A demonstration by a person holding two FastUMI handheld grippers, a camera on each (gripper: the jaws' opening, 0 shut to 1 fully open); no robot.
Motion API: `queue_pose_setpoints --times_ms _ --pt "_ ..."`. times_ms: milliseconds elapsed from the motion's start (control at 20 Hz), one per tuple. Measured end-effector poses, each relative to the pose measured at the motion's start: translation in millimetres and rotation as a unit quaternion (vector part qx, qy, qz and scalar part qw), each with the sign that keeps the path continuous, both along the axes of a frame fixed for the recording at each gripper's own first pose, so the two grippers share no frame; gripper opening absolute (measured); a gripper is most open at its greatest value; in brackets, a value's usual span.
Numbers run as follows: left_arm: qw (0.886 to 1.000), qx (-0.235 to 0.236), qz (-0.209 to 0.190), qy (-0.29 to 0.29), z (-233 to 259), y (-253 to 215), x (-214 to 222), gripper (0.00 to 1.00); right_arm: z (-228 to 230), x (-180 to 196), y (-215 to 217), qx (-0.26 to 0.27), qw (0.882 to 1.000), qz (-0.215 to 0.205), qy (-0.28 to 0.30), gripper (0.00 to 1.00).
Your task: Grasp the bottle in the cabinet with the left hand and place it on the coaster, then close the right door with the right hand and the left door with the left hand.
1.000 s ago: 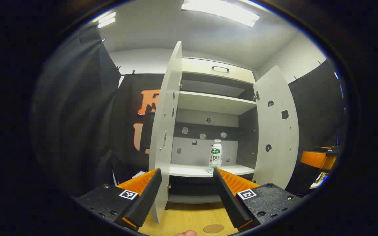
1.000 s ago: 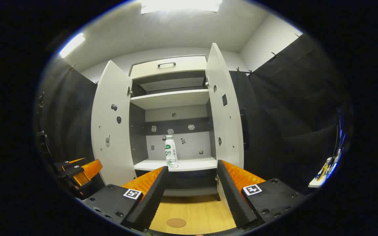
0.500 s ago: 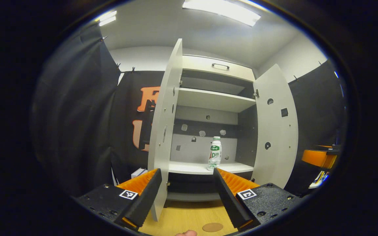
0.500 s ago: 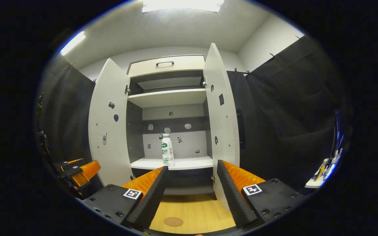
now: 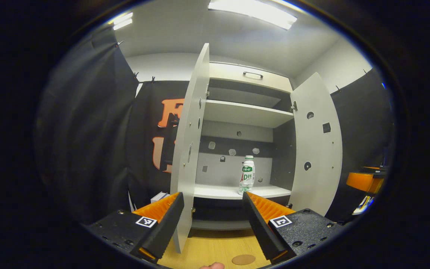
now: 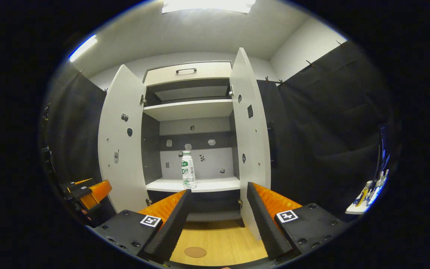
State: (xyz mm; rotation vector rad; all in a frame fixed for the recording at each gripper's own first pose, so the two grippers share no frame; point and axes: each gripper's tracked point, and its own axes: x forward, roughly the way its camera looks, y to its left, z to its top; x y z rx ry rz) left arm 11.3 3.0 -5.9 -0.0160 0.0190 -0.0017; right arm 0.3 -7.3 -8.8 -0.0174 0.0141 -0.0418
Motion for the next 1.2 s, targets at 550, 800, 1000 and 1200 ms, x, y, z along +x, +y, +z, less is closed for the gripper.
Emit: queue_pose_setpoints --times_ms 550,800,1000,1200 --pt "0.989 -0.077 -0.115 0.056 -14 -91 136 0.95 -3 -1 -36 -0.019 0.999 -0.036 -0.002 0.97" --pt "0.993 -0.034 -0.102 0.049 -29 -115 231 0.92 -11 5 -58 -0.030 0.998 -0.059 0.014 0.97" --pt "0.987 -0.053 -0.122 0.093 -73 -140 287 0.95 -16 11 -70 -0.027 0.996 -0.076 0.025 0.97" --pt "0.990 -0.022 -0.109 0.086 -95 -145 334 0.95 -20 15 -85 -0.030 0.994 -0.098 0.034 0.97"
